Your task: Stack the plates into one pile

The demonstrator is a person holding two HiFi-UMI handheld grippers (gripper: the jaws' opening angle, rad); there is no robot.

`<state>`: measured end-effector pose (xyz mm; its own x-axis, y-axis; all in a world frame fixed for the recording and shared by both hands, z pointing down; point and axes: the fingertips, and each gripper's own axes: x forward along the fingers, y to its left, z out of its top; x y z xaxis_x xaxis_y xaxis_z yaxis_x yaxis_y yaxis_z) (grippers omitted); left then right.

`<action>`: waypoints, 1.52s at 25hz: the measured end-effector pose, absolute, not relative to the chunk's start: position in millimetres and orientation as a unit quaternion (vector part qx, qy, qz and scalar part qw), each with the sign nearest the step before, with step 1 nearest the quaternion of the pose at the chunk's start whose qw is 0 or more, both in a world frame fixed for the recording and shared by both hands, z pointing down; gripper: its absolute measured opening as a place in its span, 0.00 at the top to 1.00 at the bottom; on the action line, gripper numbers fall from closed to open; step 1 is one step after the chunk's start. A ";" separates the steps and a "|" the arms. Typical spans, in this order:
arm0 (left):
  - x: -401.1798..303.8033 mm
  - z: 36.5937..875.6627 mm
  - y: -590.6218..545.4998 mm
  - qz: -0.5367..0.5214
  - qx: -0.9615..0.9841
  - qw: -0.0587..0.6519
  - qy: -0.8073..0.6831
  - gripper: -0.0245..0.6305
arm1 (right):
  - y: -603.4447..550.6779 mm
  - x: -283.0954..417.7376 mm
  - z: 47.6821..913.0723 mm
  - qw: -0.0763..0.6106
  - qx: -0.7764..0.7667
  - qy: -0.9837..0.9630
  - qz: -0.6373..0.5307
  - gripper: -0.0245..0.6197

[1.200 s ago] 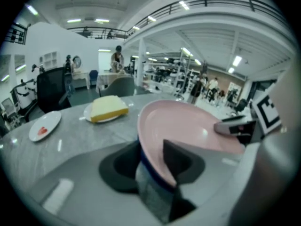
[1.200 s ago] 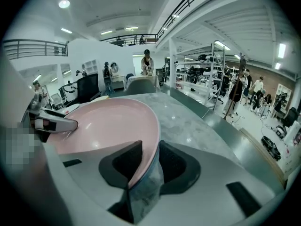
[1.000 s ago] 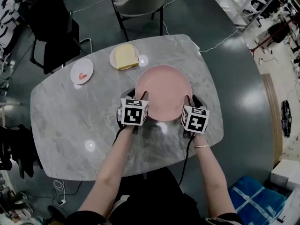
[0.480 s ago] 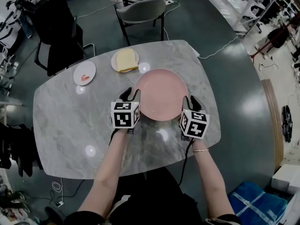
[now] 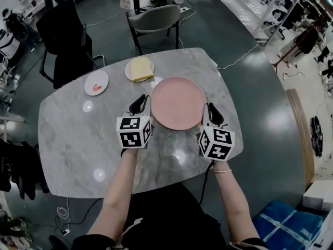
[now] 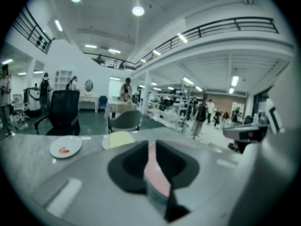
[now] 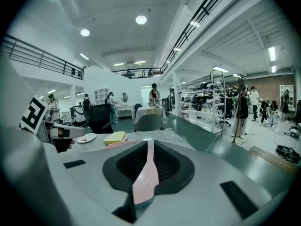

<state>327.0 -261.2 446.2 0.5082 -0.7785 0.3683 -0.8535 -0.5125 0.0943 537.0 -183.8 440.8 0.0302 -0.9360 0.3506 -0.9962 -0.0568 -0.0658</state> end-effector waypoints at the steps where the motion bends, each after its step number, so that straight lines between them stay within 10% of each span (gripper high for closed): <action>1: 324.2 441.2 -258.6 0.136 0.859 0.127 -0.477 0.89 | -180.8 534.7 435.7 0.096 0.712 -0.680 0.146 0.90; 38: 261.8 375.7 -169.7 0.047 0.902 0.065 -0.425 0.95 | -82.0 458.1 349.3 -0.011 0.713 -0.701 0.010 0.95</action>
<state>261.8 -169.7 375.7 0.6339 -0.7608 0.1394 -0.7729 -0.6299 0.0766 458.1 -82.0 349.3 0.0179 -0.9998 -0.0009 -0.9994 -0.0179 -0.0286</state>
